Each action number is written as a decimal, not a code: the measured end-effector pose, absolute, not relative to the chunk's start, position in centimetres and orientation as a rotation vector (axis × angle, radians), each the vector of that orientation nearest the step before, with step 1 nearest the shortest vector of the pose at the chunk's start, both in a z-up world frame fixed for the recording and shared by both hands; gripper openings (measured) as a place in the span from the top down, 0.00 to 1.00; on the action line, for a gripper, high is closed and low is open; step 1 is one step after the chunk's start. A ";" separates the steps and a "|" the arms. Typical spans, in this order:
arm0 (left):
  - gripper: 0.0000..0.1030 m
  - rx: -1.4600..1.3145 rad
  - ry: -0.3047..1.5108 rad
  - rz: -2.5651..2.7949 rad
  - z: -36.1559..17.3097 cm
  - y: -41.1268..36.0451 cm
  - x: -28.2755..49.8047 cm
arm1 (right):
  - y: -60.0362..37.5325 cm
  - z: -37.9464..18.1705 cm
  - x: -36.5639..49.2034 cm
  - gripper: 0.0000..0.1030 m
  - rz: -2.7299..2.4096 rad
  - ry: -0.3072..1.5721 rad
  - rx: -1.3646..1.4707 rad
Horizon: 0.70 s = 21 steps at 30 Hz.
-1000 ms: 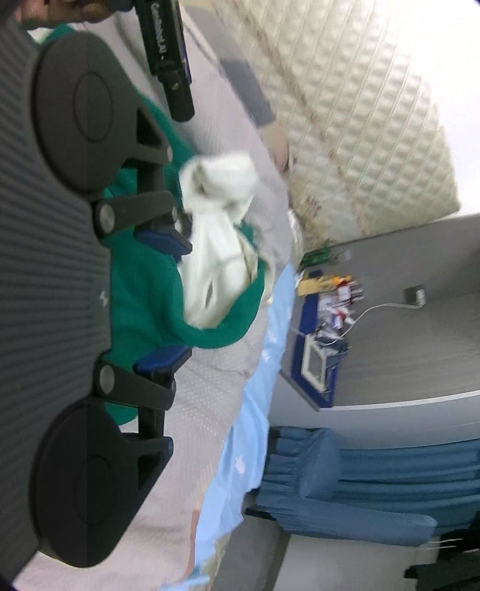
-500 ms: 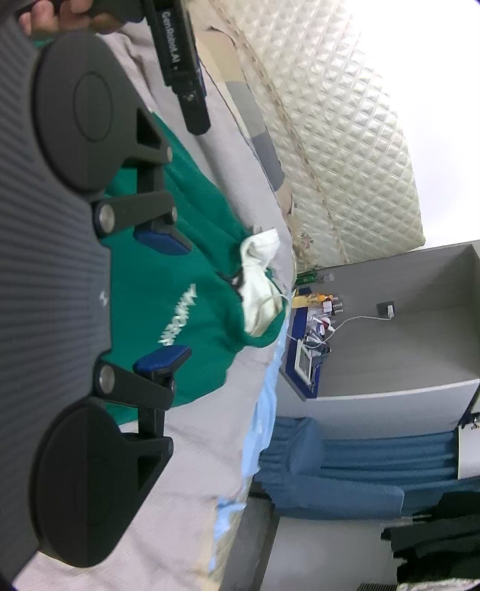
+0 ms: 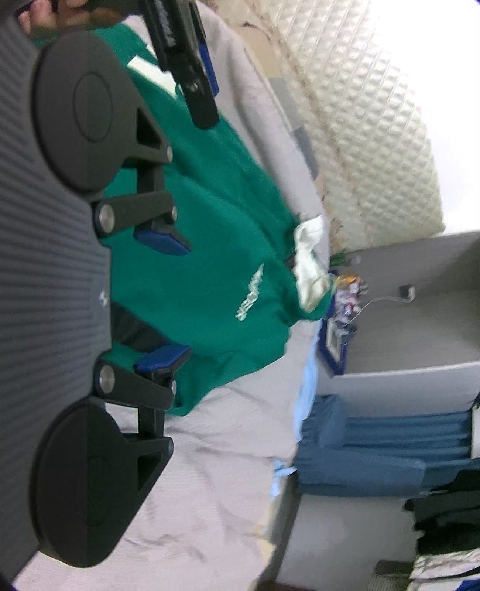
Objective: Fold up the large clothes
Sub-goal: 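Move both grippers back over the flattened hoodie body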
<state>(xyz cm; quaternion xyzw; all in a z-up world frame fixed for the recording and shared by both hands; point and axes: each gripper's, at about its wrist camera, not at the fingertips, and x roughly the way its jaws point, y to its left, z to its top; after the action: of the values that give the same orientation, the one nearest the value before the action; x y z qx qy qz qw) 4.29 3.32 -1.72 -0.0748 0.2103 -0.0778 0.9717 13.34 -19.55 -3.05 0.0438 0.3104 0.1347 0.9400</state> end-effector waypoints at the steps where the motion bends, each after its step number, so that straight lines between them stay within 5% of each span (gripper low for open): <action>1: 0.34 -0.142 0.430 -0.162 -2.2 3.3 4.5 | -19.7 -3.4 13.7 0.45 0.261 0.649 0.101; 5: 0.34 -0.171 0.453 -0.181 -3.7 4.3 6.0 | -21.1 -4.5 15.8 0.45 0.179 0.698 0.188; 10: 0.34 -0.263 0.502 -0.201 -5.9 6.3 8.1 | -23.6 -6.2 18.1 0.20 0.061 0.757 0.306; 19: 0.34 -0.396 0.576 -0.252 -8.4 7.5 10.2 | -27.4 -10.2 20.3 0.21 -0.036 0.871 0.566; 21: 0.34 -0.393 0.582 -0.251 -8.7 7.3 10.4 | -27.2 -11.1 20.9 0.33 -0.008 0.896 0.587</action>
<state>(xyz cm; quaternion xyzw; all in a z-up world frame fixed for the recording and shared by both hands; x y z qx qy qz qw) 10.44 7.30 -8.66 -0.1919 0.2844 -0.1226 0.9313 20.91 -27.17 -11.07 0.2799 0.4270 -0.0039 0.8599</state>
